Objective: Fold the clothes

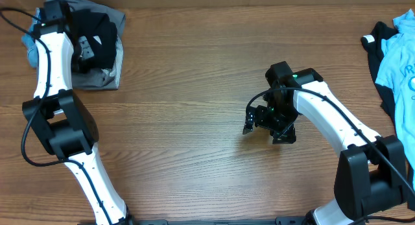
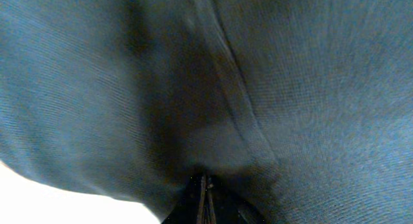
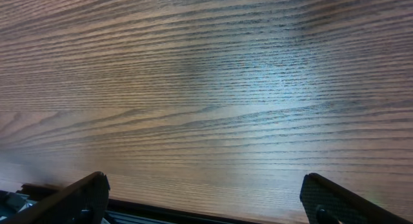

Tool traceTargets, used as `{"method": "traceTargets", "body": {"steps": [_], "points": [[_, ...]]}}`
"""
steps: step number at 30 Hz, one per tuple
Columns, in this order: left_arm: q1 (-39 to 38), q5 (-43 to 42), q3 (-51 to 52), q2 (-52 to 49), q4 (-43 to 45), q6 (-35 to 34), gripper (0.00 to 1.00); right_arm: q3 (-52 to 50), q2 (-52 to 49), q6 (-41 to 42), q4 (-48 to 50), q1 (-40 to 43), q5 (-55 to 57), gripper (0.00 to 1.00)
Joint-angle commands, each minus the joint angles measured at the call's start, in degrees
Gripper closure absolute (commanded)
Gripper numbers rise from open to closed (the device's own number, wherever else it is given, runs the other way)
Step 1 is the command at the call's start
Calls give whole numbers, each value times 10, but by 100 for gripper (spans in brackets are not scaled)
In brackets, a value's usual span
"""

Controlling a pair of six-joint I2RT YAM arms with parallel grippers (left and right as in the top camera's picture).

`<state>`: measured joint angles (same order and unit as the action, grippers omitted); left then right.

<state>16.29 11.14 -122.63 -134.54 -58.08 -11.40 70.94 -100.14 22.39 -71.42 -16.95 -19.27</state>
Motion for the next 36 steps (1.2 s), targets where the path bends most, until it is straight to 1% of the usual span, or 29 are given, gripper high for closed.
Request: {"method": "traceTargets", "body": {"steps": [1, 5, 7, 10, 13, 18, 25, 26, 28, 30, 34, 35, 36], "points": [[7, -2, -37, 48, 3, 15, 95, 12, 16, -3, 4, -1, -2, 1], [7, 0, -51, 63, 26, 16, 93, 12, 16, -3, 5, -1, -2, 1], [9, 13, -50, 62, 46, 16, 94, 12, 16, -3, 6, -1, -2, 1], [17, 29, -50, 54, 63, 16, 96, 12, 16, -3, 6, -1, -2, 0], [30, 46, -50, 42, 77, 16, 96, 12, 16, -3, 4, -1, -3, 1], [61, 44, -50, 18, 82, 26, 95, 12, 16, -3, 4, -1, -3, 0], [80, 2, -46, -24, 84, 27, 84, 12, 16, 15, 3, -1, -3, 0], [81, 2, -46, -30, 85, 31, 82, 12, 16, 16, 2, -1, -3, 0], [81, -7, -46, -39, 87, 37, 74, 12, 16, 16, -1, -1, -3, 0], [80, -13, -46, -46, 87, 38, 74, 12, 16, 16, -1, -1, -3, 0], [80, -10, -47, -43, 85, 41, 68, 12, 16, 16, -8, -1, -3, 0], [80, 1, -47, -38, 83, 39, 65, 12, 16, 16, -11, -1, -3, 0], [80, 12, -48, -32, 82, 36, 59, 12, 16, 16, -14, -1, -2, 0]]}}
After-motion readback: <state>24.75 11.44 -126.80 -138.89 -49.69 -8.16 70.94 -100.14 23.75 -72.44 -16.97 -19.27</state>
